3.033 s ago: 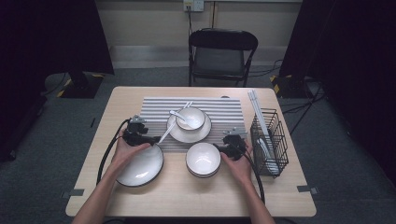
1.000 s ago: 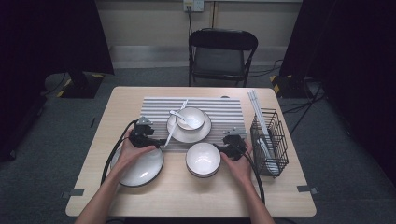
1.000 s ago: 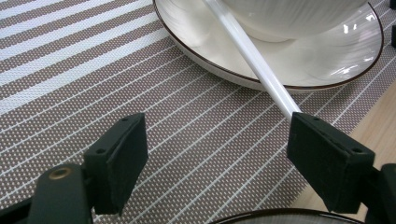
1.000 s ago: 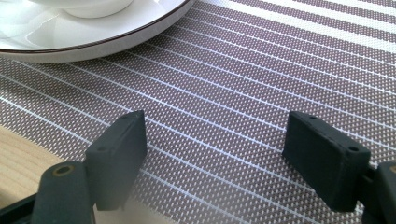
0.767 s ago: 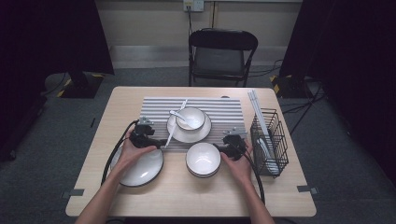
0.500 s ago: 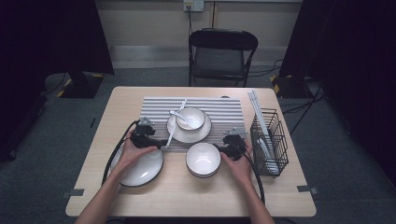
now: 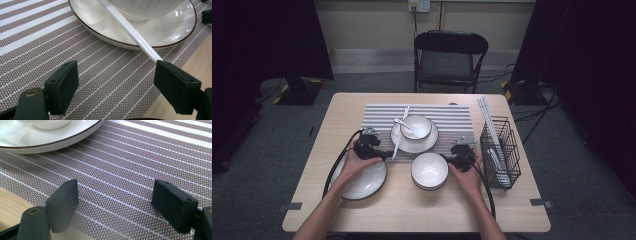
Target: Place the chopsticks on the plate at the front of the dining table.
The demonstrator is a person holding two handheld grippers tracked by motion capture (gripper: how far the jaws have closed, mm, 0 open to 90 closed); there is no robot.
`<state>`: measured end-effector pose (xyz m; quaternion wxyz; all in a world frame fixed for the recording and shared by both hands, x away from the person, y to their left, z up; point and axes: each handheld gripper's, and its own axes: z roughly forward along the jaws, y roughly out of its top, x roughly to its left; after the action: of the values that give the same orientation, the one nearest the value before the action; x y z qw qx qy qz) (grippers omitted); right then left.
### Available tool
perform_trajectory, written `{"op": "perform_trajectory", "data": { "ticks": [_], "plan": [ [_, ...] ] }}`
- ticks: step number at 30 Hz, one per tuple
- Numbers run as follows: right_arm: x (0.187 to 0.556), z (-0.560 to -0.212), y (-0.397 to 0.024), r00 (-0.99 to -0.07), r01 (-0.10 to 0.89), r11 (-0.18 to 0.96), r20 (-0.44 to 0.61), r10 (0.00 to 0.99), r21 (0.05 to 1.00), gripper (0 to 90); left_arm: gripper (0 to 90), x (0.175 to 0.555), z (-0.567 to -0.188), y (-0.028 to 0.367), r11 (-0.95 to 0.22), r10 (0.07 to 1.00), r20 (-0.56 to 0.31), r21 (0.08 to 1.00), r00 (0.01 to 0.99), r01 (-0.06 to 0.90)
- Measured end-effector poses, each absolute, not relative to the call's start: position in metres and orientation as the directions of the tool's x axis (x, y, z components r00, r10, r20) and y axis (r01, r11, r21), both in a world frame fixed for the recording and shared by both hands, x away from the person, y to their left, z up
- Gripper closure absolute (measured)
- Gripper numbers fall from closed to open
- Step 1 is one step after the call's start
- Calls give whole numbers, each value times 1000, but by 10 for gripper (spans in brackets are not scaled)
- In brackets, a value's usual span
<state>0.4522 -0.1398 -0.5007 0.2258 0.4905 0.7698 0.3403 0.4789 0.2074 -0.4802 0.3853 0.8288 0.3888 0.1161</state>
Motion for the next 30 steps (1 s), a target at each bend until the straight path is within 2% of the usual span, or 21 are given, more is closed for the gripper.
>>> {"op": "perform_trajectory", "data": {
  "ticks": [30],
  "plan": [
    [452, -501, -140, -416, 602, 287, -13, 909, 745, 210, 193, 478, -479, 202, -434, 719, -71, 730, 691, 527]
  ]
}}
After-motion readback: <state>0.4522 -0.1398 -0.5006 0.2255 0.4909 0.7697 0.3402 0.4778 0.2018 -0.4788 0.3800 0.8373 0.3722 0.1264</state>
